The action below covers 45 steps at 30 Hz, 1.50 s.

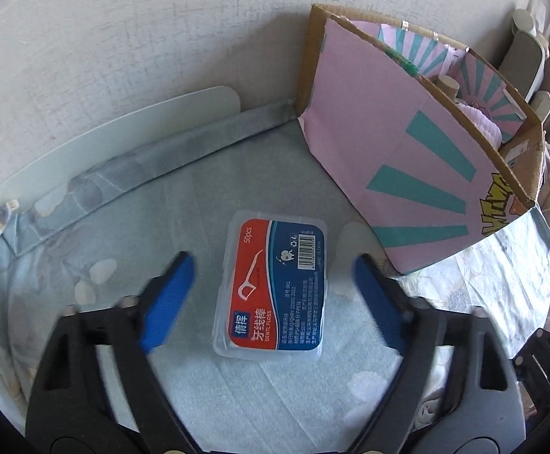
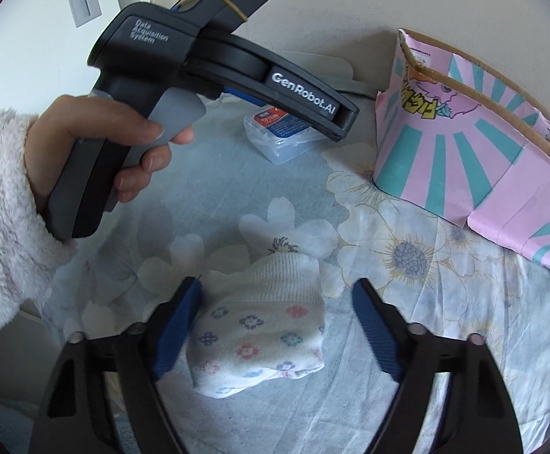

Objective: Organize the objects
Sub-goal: 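Grasp the red-and-blue floss case with left gripper while right gripper grasps the white sock, then lift the floss case and sock and carry both over the cardboard box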

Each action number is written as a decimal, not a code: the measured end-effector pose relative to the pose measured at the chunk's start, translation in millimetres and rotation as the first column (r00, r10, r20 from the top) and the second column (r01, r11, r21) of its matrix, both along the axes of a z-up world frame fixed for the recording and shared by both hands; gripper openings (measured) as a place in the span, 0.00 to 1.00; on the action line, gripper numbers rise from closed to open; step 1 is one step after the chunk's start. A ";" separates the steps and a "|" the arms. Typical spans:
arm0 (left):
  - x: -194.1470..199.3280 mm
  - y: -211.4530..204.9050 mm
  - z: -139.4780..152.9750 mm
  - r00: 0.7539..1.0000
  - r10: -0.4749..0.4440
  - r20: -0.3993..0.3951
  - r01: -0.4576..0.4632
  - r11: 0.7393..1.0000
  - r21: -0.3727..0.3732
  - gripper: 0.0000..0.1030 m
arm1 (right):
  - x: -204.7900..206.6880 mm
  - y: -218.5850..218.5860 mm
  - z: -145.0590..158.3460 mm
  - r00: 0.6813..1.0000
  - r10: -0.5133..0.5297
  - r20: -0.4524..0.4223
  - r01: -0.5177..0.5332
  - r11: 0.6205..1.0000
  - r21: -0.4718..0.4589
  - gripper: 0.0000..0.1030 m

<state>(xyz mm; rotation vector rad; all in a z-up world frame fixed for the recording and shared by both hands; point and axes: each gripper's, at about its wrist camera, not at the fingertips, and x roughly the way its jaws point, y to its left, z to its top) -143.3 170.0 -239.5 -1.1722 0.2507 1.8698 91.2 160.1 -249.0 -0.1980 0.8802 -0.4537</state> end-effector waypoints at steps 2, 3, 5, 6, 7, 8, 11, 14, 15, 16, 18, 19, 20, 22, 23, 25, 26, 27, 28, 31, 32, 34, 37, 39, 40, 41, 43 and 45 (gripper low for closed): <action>-0.5 2.2 -2.3 1.000 -0.006 0.006 0.006 1.000 -0.012 0.68 | 0.4 0.4 -0.2 1.000 0.010 -0.002 -0.010 1.000 0.009 0.64; -0.8 2.9 -3.2 1.000 -0.008 0.007 0.008 1.000 -0.019 0.63 | 0.9 1.1 -0.3 1.000 0.018 -0.003 -0.018 1.000 0.021 0.59; -0.1 4.6 -5.1 1.000 -0.019 0.005 0.019 0.999 -0.031 0.52 | 1.6 3.5 -0.7 1.000 0.026 -0.006 -0.026 0.999 0.021 0.57; 1.0 5.5 -4.5 1.000 -0.027 -0.005 0.027 0.999 -0.036 0.50 | 1.8 5.0 -1.0 1.000 0.030 -0.008 -0.030 0.999 0.013 0.56; 1.4 6.2 -4.0 0.999 -0.032 -0.008 0.032 0.999 -0.040 0.50 | 1.7 6.2 -1.2 0.999 0.034 -0.009 -0.034 0.999 0.006 0.56; 1.2 6.8 -3.6 0.999 -0.036 -0.008 0.036 0.998 -0.043 0.50 | 1.4 6.8 -1.3 0.999 0.036 -0.009 -0.036 0.999 0.005 0.56; -0.2 7.8 -2.7 0.999 -0.036 -0.004 0.036 0.998 -0.043 0.50 | -0.1 5.8 -0.1 0.999 0.036 -0.004 -0.036 0.999 0.017 0.55; -0.6 8.0 -0.5 0.999 -0.035 -0.002 0.034 0.999 -0.042 0.50 | -1.7 5.4 1.2 0.999 0.036 -0.002 -0.036 0.999 0.023 0.54; -0.7 7.8 0.3 0.999 -0.034 0.002 0.034 0.999 -0.038 0.50 | -2.1 5.6 1.5 0.999 0.036 -0.002 -0.036 0.999 0.023 0.54; -0.6 7.5 1.4 0.999 -0.033 0.003 0.033 0.999 -0.036 0.50 | -2.7 5.5 1.5 0.999 0.036 -0.001 -0.035 0.999 0.024 0.54; -0.5 6.7 4.7 1.000 -0.029 0.002 0.029 0.999 -0.029 0.50 | -3.7 5.3 3.6 0.999 0.033 0.005 -0.033 0.999 0.038 0.53; -0.5 6.2 6.4 1.000 -0.027 0.004 0.027 0.999 -0.024 0.50 | -4.3 4.9 5.4 1.000 0.029 0.012 -0.029 0.998 0.049 0.53; -0.7 5.5 8.2 1.000 -0.025 0.006 0.025 0.999 -0.020 0.50 | -4.5 5.0 6.7 1.000 0.026 0.015 -0.027 0.998 0.049 0.53; -0.4 4.4 13.8 1.000 -0.019 0.007 0.019 1.000 -0.010 0.50 | -5.1 5.5 9.7 1.000 0.020 0.022 -0.021 0.999 0.048 0.53; -0.5 3.3 17.3 1.000 -0.016 0.007 0.016 1.000 -0.004 0.50 | -5.6 5.6 12.1 0.999 0.017 0.028 -0.018 0.999 0.052 0.53; 7.1 -1.8 22.9 1.000 -0.007 0.006 0.007 1.000 0.009 0.50 | -6.8 6.6 17.2 0.999 0.011 0.037 -0.013 0.999 0.052 0.53; 7.5 -3.5 27.4 1.000 -0.002 0.006 0.002 1.000 0.015 0.50 | -7.3 7.3 19.5 0.999 0.009 0.039 -0.011 0.999 0.050 0.53; 7.1 -5.2 31.0 1.000 0.002 0.005 -0.002 1.000 0.019 0.50 | -7.7 7.8 21.1 0.999 0.008 0.041 -0.010 0.999 0.049 0.53; 2.2 -4.0 35.3 1.000 0.005 0.007 -0.005 1.000 0.023 0.50 | -8.5 8.7 23.6 0.999 0.007 0.044 -0.009 0.999 0.048 0.53; 0.1 -12.2 43.8 1.000 0.022 0.008 -0.022 0.999 0.036 0.50 | -10.9 11.8 31.6 0.999 0.004 0.049 -0.006 0.999 0.044 0.53; -0.9 -14.0 47.2 1.000 0.028 0.007 -0.028 0.999 0.042 0.50 | -12.0 13.2 35.1 0.999 0.003 0.051 -0.005 0.999 0.043 0.53; -1.7 -23.1 55.1 0.999 0.039 0.009 -0.040 0.998 0.051 0.50 | -14.2 15.9 41.6 0.998 0.002 0.057 -0.005 0.999 0.041 0.53; 0.6 -34.8 66.1 0.998 0.059 0.013 -0.060 0.996 0.062 0.50 | -14.1 11.0 56.1 0.998 -0.001 0.070 -0.002 0.999 0.038 0.53; 2.5 -40.4 74.1 0.997 0.075 0.019 -0.076 0.995 0.068 0.50 | -13.3 12.2 65.3 0.997 -0.002 0.078 -0.001 0.999 0.036 0.53; 3.4 -43.2 77.7 0.996 0.084 0.022 -0.085 0.994 0.072 0.50 | -10.9 18.3 66.7 0.997 -0.004 0.081 0.001 0.999 0.033 0.53; 4.7 -45.2 81.6 0.995 0.092 0.026 -0.094 0.993 0.077 0.50 | -10.4 22.1 71.0 0.996 -0.002 0.087 0.000 1.000 0.031 0.53; 7.8 -51.7 90.0 0.993 0.114 0.027 -0.116 0.989 0.096 0.50 | -12.0 25.1 80.1 0.996 0.002 0.093 -0.004 1.000 0.027 0.52; 11.2 -59.3 99.7 0.990 0.135 0.028 -0.137 0.984 0.109 0.50 | -11.9 28.7 85.0 0.995 0.007 0.098 -0.009 1.000 0.020 0.52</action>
